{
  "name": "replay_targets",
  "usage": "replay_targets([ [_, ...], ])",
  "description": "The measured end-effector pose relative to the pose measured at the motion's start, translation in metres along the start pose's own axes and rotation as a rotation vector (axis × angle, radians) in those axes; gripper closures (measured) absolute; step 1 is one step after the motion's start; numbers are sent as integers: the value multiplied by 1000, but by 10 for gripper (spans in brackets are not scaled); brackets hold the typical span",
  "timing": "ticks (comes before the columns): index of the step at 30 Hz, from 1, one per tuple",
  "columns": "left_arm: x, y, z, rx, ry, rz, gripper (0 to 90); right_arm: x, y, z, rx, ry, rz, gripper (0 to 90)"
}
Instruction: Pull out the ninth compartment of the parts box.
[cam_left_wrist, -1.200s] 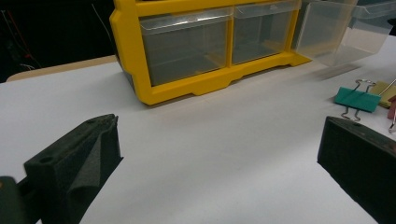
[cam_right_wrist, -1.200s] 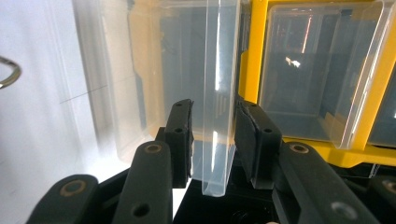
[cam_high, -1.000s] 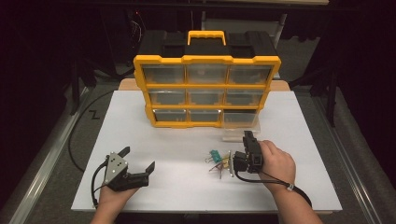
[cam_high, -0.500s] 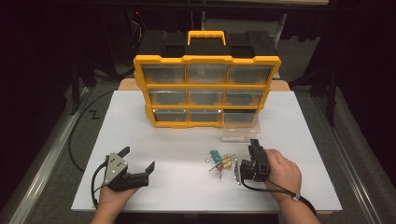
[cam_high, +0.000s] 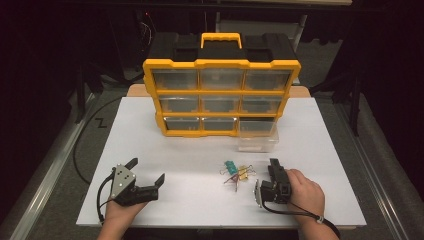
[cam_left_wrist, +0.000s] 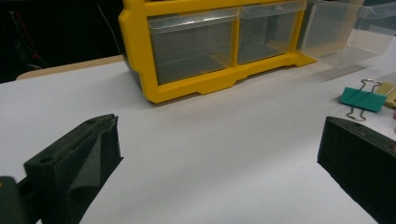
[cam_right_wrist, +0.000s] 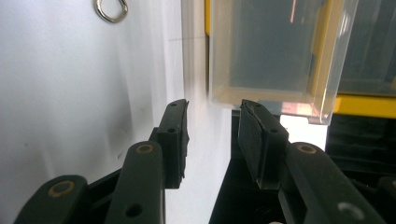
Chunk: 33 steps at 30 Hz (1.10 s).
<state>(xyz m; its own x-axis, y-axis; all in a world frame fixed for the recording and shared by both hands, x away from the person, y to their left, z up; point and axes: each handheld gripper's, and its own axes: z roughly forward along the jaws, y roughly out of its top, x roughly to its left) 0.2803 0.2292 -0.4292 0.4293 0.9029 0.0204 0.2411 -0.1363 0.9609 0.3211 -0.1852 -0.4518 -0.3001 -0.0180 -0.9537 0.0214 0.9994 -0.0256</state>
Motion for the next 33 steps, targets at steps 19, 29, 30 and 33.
replay_targets([
  [19, 3, -2, -1, 5, 14, -23, 2, -5, -5, -3, -12, 20, 40, 437],
  [29, 3, -1, -2, 3, 19, -25, 2, -6, -7, -4, -35, 19, 51, 240],
  [30, 3, -1, -2, 4, 19, -26, 2, -6, -8, -5, -36, 19, 52, 229],
  [33, 4, -1, -2, 4, 21, -28, 2, -5, -8, -4, -25, 4, 65, 144],
])
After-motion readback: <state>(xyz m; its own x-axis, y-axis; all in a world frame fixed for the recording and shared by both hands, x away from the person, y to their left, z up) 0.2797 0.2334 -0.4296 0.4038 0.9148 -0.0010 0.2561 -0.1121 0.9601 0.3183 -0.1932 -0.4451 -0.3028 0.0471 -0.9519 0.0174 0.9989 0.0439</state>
